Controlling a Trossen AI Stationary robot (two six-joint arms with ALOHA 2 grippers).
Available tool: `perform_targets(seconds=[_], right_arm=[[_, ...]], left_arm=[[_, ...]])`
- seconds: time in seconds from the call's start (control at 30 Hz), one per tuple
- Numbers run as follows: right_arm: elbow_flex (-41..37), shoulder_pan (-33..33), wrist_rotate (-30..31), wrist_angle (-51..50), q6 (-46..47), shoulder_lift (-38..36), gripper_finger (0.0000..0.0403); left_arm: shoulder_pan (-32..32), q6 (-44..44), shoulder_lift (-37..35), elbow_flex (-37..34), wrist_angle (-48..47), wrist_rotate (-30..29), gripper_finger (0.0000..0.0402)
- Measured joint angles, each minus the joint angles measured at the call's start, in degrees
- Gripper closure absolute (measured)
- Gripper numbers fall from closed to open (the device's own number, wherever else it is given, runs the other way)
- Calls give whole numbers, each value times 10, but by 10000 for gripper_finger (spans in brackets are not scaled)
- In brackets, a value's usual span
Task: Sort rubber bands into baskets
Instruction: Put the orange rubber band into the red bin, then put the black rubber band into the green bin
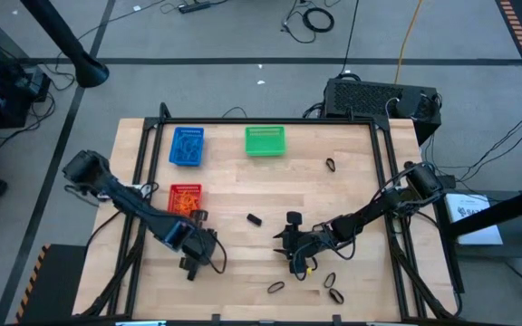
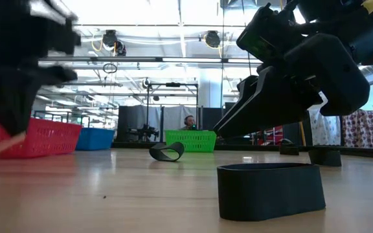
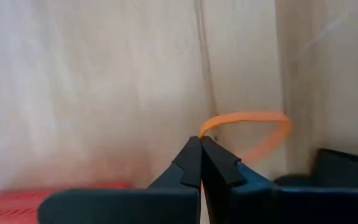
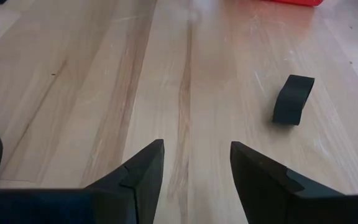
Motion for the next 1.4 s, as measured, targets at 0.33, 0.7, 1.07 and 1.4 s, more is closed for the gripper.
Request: perform_targets(seconds=[0.33,0.7,1.07,1.4], right_arm=[[0,0,0,0,0,0,225],[0,0,0,0,0,0,225],[0,0,0,0,0,0,225],[0,0,0,0,0,0,225]], left_arm=[[0,-33,-157,12,-138,-136,399],[19,-97,-212,-42,-247,-202,400],[42,-97,-209,-100,-238,-213,368],[42,-103,-209,-100,-224,-211,275]])
